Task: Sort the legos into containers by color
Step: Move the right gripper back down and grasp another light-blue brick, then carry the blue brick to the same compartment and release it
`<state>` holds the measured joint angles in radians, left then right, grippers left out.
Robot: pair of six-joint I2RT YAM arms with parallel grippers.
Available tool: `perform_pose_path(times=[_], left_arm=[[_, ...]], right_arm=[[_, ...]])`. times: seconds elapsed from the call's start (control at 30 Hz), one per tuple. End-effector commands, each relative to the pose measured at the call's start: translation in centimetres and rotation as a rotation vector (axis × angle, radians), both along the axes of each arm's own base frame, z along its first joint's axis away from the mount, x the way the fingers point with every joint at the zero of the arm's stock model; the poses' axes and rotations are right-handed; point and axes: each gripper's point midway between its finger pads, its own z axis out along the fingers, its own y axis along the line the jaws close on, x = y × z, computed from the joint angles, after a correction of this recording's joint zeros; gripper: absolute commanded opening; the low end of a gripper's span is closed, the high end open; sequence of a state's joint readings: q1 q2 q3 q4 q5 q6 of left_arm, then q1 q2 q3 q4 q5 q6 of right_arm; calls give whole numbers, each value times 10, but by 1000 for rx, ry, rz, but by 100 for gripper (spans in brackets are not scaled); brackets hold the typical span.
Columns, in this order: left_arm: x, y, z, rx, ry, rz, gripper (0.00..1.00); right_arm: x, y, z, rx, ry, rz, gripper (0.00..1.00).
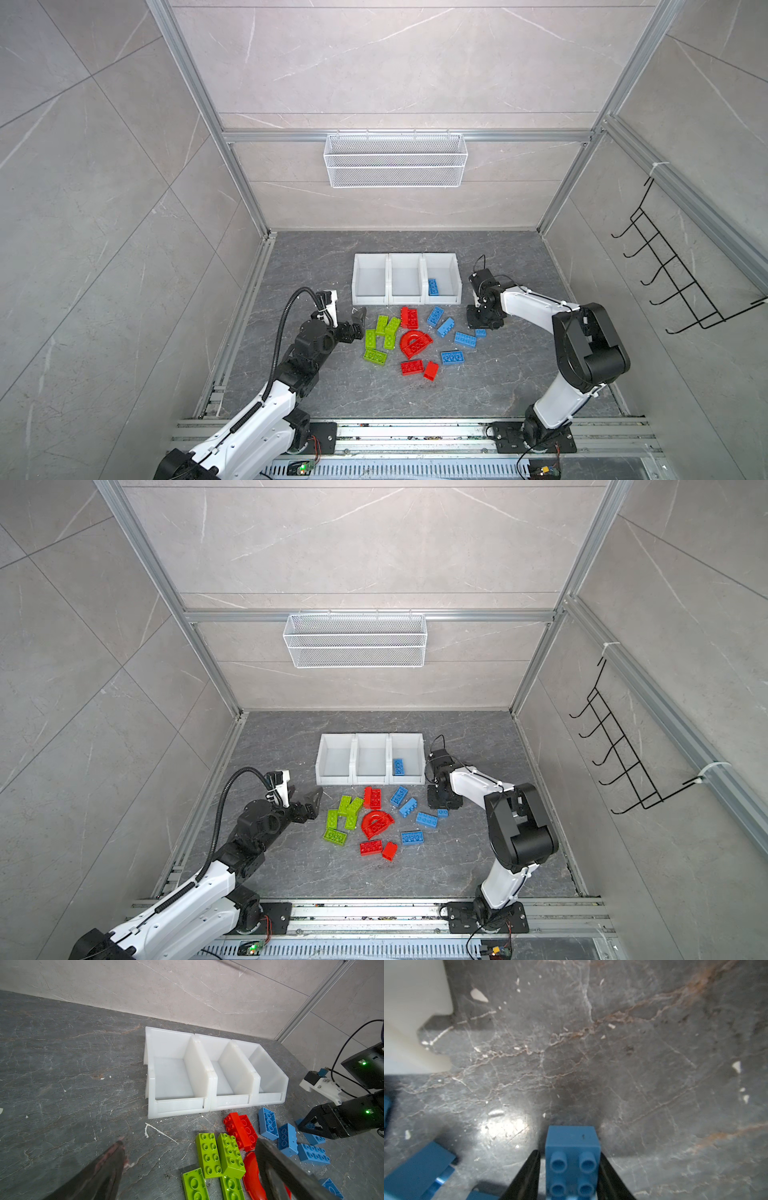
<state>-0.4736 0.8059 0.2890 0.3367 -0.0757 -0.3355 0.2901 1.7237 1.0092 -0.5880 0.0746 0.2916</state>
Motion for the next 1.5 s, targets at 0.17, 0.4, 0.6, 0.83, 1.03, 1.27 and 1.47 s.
perform_pose_path(times=[0.17, 0.4, 0.6, 0.83, 1.03, 1.27, 1.47], left_arm=[[4, -2, 13, 9, -52, -6, 100], [4, -1, 12, 15, -51, 3, 100], [4, -1, 12, 14, -51, 1, 100], [7, 0, 8, 43, -42, 11, 100], [8, 0, 6, 44, -40, 8, 100], [10, -3, 3, 44, -33, 2, 100], [7, -3, 7, 32, -45, -8, 100]], right_arm=[[2, 4, -3, 12, 38, 22, 43], [1, 2, 1, 11, 20, 24, 36], [-3, -1, 23, 15, -47, 20, 31], [-12, 15, 63, 160, -164, 25, 29], [-18, 30, 106, 294, -269, 44, 29], [8, 62, 126, 395, -316, 82, 27], [56, 84, 124, 302, -355, 137, 27]])
